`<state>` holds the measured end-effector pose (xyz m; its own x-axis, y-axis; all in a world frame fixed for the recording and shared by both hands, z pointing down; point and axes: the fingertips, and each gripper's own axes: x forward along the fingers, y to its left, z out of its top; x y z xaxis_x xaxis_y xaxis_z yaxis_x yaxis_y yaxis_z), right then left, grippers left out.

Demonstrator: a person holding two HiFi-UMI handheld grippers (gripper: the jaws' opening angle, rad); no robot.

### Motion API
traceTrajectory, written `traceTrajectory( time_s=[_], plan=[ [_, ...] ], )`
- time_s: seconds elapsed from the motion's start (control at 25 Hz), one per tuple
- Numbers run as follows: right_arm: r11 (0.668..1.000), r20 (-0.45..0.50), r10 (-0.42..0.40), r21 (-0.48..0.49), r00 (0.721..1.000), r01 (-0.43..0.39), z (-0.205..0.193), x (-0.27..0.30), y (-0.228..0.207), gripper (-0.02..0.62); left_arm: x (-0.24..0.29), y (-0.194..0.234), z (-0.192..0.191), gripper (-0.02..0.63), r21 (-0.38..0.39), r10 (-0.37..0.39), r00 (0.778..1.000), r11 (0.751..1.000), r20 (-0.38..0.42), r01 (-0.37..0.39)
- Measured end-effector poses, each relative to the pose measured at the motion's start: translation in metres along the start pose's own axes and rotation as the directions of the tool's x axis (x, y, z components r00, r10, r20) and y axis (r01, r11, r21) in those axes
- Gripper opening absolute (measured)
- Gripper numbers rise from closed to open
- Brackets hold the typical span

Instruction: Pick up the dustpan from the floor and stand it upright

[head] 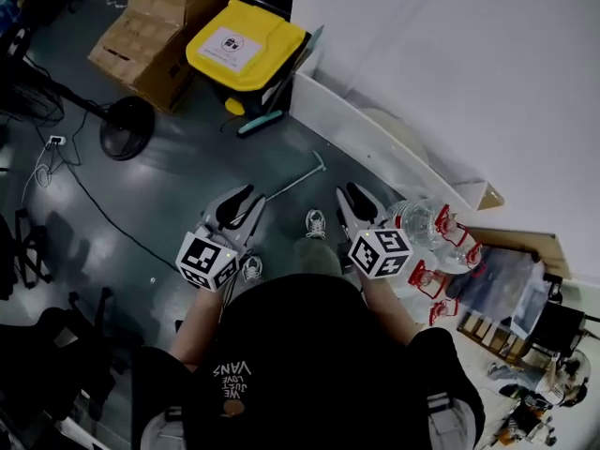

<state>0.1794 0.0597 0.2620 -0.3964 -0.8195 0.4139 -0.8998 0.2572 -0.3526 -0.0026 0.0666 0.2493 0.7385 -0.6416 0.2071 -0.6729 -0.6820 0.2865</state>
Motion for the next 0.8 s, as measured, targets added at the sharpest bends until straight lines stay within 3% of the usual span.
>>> traceTrajectory(
  time_s=[0.24,0.48,0.8],
  plan=[
    [0.998,-0.100,0.047,-0.023,0.994,-0.050,-0.002,0.055,-0.051,0.132,0.032,0.034,-0.023,0.141,-0.020,0.145,0.988,0.989,-0.059,-0.146],
    [0.994,-0.247,0.077,-0.053,0.966,-0.093,-0.036,0.111,-0.107,0.133,0.055,0.057,-0.073,0.175,-0.046,0.273,0.952,0.958,-0.135,-0.282],
    [0.990,-0.344,0.037,-0.113,0.938,-0.080,-0.098,0.187,-0.161,0.149,0.084,0.083,-0.159,0.224,-0.080,0.296,0.932,0.945,-0.210,-0.318]
  ],
)
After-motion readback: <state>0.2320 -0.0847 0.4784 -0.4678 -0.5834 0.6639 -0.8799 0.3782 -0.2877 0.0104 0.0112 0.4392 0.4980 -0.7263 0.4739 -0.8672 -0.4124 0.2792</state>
